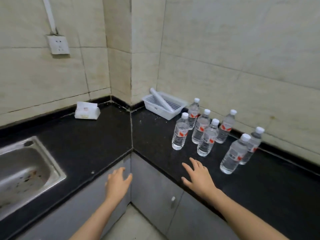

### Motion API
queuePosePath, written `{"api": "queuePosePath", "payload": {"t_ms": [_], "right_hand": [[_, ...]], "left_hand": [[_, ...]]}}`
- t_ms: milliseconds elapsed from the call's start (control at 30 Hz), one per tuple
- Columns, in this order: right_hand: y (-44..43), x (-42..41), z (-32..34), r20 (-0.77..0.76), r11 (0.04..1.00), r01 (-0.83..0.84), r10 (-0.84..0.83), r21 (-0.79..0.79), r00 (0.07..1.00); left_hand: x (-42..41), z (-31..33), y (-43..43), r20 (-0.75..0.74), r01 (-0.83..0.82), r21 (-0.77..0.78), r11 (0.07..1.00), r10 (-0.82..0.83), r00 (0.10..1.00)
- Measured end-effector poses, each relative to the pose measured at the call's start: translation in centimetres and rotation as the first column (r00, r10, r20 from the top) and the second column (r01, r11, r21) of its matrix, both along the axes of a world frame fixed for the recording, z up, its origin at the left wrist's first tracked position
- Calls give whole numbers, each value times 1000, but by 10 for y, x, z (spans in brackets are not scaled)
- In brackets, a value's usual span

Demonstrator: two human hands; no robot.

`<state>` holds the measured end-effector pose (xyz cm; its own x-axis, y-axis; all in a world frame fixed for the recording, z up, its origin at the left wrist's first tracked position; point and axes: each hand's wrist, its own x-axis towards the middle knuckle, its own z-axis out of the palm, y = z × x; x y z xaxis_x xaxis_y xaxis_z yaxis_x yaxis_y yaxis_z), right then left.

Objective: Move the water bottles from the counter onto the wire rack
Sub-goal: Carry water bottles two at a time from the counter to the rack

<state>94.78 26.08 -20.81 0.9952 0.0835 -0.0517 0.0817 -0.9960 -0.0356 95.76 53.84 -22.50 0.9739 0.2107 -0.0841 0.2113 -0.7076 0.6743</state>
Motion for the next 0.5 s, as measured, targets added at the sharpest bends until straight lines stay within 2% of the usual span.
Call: {"api": "queuePosePath", "payload": {"t_ms": [167, 300, 400, 500], "right_hand": [[-61, 11, -4, 25, 975, 219, -220, 32, 975], [-97, 46, -20, 20, 902, 363, -378, 235, 926], [-114, 89, -35, -22, 756, 422, -475, 500, 879], [-120, 132, -45, -41, 519, 406, -577, 752, 815]], "left_hand": [[60, -9, -80, -29, 229, -6, 973, -230, 973], [113, -6, -127, -15, 313, 21, 949, -313, 950], [159, -6, -151, 17, 365, 23, 931, -365, 931], [205, -6, -168, 10, 386, -3, 923, -385, 923]]}}
